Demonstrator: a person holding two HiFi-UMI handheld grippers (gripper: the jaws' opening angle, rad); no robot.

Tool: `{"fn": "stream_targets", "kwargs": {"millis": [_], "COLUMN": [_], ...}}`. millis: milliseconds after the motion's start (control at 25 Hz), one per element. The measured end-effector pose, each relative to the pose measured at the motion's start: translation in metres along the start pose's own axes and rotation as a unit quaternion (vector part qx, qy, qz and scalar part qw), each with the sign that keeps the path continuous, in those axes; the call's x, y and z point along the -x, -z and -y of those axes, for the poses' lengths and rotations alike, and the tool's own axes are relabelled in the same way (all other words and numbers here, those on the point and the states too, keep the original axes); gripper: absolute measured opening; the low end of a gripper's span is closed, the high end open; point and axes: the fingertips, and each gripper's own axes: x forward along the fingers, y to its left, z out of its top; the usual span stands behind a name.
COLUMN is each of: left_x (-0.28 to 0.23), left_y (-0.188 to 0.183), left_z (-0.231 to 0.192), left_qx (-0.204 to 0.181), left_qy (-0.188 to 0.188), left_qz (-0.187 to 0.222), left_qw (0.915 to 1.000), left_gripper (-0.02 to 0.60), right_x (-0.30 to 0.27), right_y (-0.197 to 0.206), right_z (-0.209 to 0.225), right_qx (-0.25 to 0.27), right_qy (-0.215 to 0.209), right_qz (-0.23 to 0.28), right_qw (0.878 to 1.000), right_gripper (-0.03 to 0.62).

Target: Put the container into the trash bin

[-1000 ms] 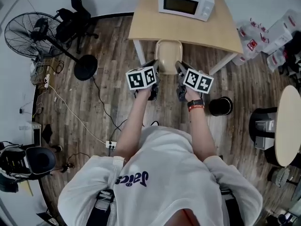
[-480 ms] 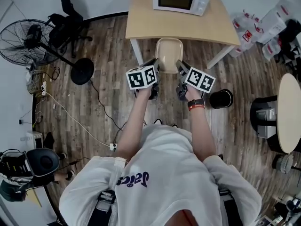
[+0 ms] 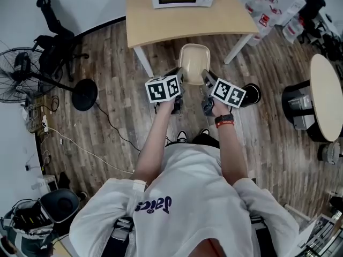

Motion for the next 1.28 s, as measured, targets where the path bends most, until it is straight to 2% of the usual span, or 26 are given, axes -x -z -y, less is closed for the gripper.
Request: {"fn": "stream_targets", "kwargs": {"millis": [240,520,760,920,1280], "left_x": [-0.031,-0.076,-0.121,-0.144,-0.202], "left_y": [0.009,0.023,0.048,0.063,0.066], "left_z": [0.038,0.094,0.154,0.202,0.262], "left_qx": [-0.010,-0.045,-0.072,-0.116,-0.132], "left_qy": [0.048,0.099,0.143,0.183,0.197], "left_qz": [-0.028,-0.067,-0.103,-0.116,-0.141], "left_qw": [0.9984,0.9918,0.9817,0.9693,0.9613], "left_gripper": [0.055,0.055,0.055,0.055,0.060], "right_x": [0.030,0.071,0.110,0.134,0.158], "right_y": [-0.019,-0.041,-0.061,-0.075,-0.121], "right_z": [0.034,0.084,0.145,0.190,0.251], "right_qx": [-0.013,-0.045,-0.086,-0.114,-0.144], "right_qy": [0.054,0.101,0.137,0.155,0.169], "right_qz": [0.032,0.081,0.120,0.134,0.167], "right_qw": [0.998,0.991,0.980,0.972,0.960], "right_gripper": [0.104,0.104,0.104,0.104,0.104]}}
